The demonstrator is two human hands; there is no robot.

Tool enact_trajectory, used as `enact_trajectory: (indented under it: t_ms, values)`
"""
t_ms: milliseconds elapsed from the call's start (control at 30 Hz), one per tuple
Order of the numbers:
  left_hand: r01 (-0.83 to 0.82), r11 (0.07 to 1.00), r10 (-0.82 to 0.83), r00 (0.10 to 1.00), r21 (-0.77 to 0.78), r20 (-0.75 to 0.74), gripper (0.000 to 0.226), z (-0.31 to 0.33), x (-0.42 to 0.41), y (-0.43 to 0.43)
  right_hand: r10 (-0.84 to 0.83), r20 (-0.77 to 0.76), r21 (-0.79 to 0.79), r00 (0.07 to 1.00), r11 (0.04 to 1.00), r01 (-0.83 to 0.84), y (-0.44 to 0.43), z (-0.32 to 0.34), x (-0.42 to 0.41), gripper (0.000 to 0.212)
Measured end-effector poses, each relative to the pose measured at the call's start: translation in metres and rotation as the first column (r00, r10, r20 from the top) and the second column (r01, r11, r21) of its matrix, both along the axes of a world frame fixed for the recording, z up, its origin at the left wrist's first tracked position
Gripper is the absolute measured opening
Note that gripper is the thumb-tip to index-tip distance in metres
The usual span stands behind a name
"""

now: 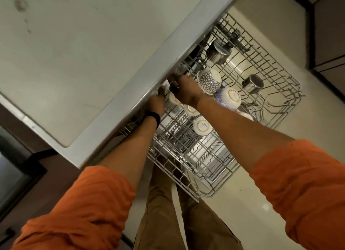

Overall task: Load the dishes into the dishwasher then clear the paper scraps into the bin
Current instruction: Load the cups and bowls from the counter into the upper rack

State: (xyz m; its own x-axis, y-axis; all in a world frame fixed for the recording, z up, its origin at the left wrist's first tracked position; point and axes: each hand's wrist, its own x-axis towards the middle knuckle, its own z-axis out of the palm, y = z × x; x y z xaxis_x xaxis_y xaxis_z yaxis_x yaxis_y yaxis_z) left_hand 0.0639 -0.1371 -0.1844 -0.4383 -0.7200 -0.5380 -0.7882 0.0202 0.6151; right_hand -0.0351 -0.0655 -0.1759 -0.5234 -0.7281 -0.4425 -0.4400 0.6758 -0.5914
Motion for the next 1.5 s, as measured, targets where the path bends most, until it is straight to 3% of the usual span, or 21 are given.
enact_trajectory:
  t_ms: [100, 300, 433, 700, 900, 1200, 1500]
  values:
    - [0.033, 0.999, -0.034, 0.999, -0.033, -0.028, 0.046, 0.025, 0.011, 0.017, -0.053, -0.018, 0.027, 0.998, 0.998, 0.053, 0.023, 0.018, 0.012, 0.046]
    - [0.216, 0.976, -0.217, 0.975, -0.026, -0.051, 0.043, 0.083, 0.031, 0.044, -0.172, 0.004, -0.097, 0.985, 0.980, 0.171, 0.061, 0.086, 0.029, 0.042]
    - [0.341, 0.923, -0.355, 0.934, -0.178, -0.053, 0.040, 0.129, 0.039, 0.059, -0.197, -0.023, -0.173, 0.980, 0.966, 0.191, 0.077, 0.137, 0.034, 0.037]
    - [0.425, 0.766, -0.518, 0.852, -0.483, -0.072, 0.045, 0.228, 0.062, 0.049, -0.198, -0.103, -0.378, 0.975, 0.914, 0.145, 0.077, 0.228, 0.036, 0.034]
    - [0.258, 0.725, -0.415, 0.904, -0.639, -0.106, 0.047, 0.283, 0.098, -0.012, -0.110, -0.178, -0.526, 0.978, 0.851, 0.001, 0.022, 0.278, 0.055, 0.031]
    - [0.010, 0.689, -0.179, 0.971, -0.725, -0.158, 0.048, 0.306, 0.204, -0.122, 0.151, -0.292, -0.524, 0.944, 0.801, -0.290, -0.096, 0.306, 0.141, 0.033]
    - [-0.109, 0.649, 0.014, 0.991, -0.753, -0.131, 0.047, 0.311, 0.350, -0.265, 0.382, -0.257, -0.493, 0.887, 0.738, -0.461, -0.242, 0.318, 0.280, 0.041]
